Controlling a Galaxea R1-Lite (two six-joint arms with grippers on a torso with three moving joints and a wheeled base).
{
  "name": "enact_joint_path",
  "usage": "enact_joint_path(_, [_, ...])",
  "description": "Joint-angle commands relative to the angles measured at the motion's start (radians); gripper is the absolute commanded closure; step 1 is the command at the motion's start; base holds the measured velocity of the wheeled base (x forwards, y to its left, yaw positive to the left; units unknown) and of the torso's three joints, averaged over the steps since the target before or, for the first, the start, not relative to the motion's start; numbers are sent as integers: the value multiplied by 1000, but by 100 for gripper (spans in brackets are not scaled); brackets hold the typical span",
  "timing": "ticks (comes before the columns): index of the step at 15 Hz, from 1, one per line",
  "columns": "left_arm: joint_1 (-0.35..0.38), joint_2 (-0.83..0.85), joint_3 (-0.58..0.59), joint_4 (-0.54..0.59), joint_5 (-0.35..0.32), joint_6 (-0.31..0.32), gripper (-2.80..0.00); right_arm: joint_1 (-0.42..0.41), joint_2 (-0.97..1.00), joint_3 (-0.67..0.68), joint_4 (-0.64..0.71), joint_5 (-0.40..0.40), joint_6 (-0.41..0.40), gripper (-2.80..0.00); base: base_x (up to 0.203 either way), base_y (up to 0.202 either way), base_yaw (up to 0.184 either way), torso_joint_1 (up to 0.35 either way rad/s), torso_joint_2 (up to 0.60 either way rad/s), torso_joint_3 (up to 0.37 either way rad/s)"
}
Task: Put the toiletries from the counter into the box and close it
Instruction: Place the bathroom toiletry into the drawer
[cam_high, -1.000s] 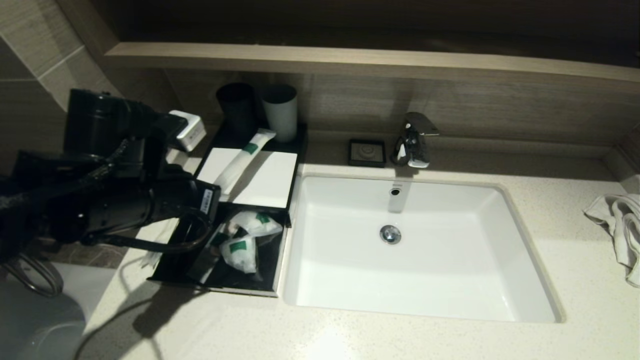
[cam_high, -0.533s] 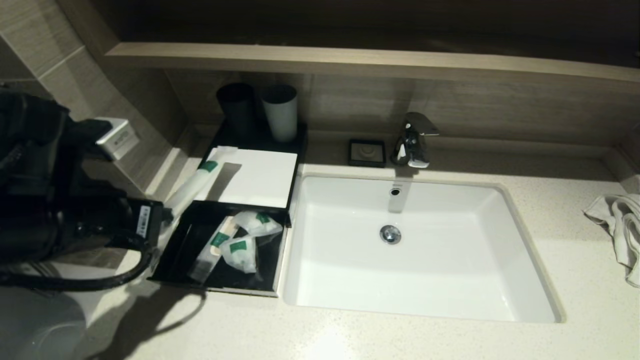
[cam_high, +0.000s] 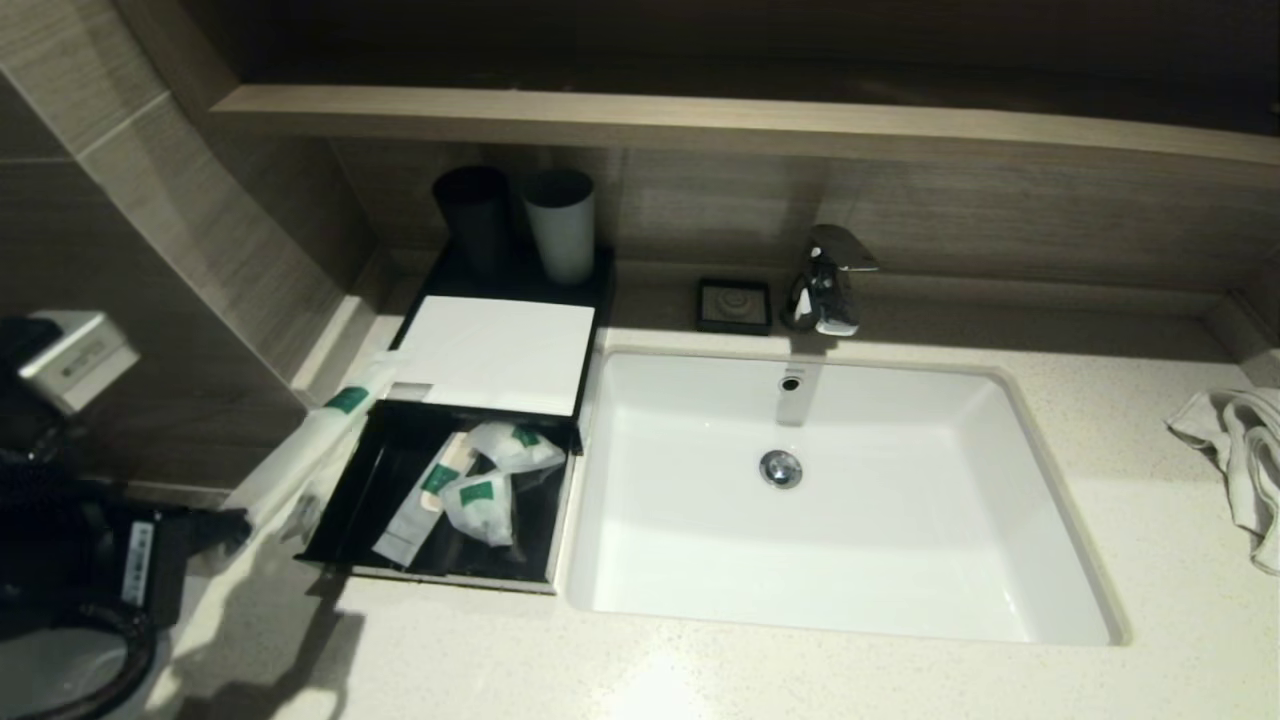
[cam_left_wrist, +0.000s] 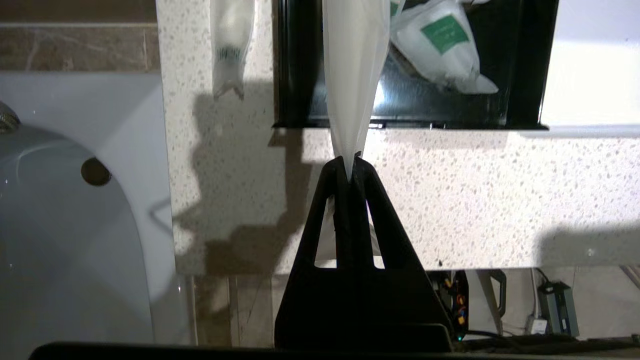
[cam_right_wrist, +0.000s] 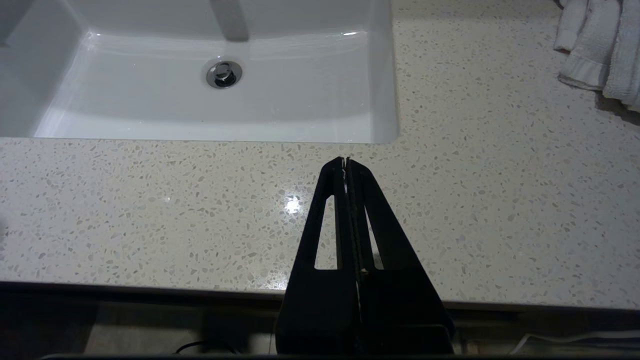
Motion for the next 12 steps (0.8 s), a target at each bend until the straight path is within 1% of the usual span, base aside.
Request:
enact_joint_path(1, [-1, -74, 61, 16, 0, -5, 0, 0, 0, 0, 0, 0, 1, 0, 0, 0, 0, 0, 0, 0])
enact_joint_path(8, [-1, -134, 192, 16, -5, -8, 0, 0, 1, 0, 0, 0, 1, 0, 0, 0, 0, 0, 0, 0])
enact_joint_path(12, [-1, -107, 204, 6, -6, -9, 0, 0, 0, 0, 0, 0, 1, 0, 0, 0, 0, 0, 0, 0])
